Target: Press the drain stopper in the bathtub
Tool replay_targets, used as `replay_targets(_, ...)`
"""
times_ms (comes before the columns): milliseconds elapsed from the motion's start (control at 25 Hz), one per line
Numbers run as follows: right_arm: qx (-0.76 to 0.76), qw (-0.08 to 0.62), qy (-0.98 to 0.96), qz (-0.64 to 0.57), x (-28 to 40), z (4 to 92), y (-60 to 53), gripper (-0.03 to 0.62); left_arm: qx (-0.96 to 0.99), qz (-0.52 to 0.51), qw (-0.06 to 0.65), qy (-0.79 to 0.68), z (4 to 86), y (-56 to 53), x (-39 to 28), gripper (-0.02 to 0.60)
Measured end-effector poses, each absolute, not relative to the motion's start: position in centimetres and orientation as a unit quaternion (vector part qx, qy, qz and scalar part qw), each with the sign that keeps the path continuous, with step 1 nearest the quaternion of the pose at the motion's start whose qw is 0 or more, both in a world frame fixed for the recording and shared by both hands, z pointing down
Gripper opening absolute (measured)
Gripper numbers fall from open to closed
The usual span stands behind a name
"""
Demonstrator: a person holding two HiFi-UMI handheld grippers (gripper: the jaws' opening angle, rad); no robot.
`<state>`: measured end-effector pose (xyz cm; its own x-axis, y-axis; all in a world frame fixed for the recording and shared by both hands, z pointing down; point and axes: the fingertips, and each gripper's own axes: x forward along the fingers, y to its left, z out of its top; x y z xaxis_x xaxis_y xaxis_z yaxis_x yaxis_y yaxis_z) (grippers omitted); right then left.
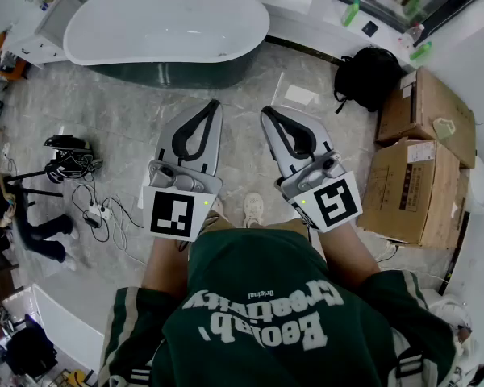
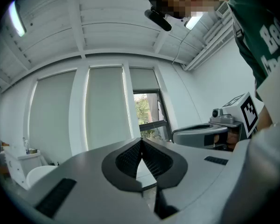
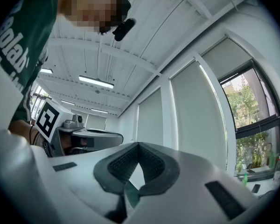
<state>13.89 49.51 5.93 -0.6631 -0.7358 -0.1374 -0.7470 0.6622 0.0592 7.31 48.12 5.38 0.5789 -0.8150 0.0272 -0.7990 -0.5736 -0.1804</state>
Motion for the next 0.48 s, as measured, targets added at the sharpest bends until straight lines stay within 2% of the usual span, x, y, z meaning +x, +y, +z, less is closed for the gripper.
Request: replay_targets(480, -0.410, 0.060, 0.909, 0.045, 14.51, 6.26, 49.25, 0.009, -0.883, -0.051, 0.072, 0.461, 5.48, 48.08, 7.21, 0.009)
